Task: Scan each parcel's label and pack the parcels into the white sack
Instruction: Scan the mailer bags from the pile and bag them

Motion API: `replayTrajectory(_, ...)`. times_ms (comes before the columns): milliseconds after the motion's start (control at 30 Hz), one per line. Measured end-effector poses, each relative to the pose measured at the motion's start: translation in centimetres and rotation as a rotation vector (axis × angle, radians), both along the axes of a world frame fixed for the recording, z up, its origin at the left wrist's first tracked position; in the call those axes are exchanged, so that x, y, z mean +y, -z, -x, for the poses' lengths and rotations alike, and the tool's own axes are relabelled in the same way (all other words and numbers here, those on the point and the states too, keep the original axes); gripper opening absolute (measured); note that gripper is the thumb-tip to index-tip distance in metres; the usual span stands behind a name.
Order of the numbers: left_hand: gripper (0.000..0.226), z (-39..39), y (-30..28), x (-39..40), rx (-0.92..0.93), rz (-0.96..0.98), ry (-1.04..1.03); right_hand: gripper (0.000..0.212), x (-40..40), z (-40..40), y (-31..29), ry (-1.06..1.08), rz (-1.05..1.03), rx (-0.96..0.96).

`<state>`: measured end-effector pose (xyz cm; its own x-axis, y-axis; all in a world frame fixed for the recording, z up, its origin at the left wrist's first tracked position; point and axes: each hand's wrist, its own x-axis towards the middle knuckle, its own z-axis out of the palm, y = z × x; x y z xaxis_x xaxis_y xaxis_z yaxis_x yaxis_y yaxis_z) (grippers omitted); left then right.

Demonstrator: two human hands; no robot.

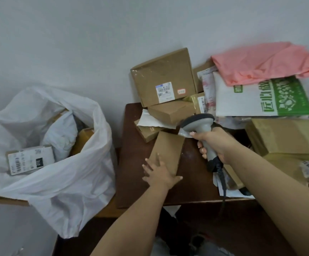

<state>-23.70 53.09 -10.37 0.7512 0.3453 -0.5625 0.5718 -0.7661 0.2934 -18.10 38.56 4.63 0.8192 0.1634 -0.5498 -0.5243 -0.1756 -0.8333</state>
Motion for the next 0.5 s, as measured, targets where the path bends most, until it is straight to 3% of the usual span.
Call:
replayTrajectory(133, 0.114, 0.3, 0.9, -0.3, -0.025, -0.103, 0.013, 0.018, -1.3, -0.1, 0.7, 0.002, 0.007, 0.022)
replayTrajectory(233, 0.111, 1.1, 0.7, 0.4, -0.037, -0.062, 0.047, 0.018, -1.6, -0.4, 1.2, -0.015, 0.009, 0.029)
replayTrajectory(300, 0.103, 1.5, -0.3, 2.0, -0.057, 0.137, 0.015, 0.018, -1.5, -0.5, 1.6, -0.026, 0.003, 0.044)
replayTrajectory(400, 0.063, 3.0, -1.6, 4.9, -0.033, 0.702, -0.313, 0.019, -1.0, -0.5, 2.1, -0.036, -0.004, 0.067)
replayTrajectory(500, 0.029, 5.4, -1.1, 7.4, -0.024, 0.896, -0.692, 0.017, -0.1, -0.3, 2.2, -0.060, -0.002, 0.069)
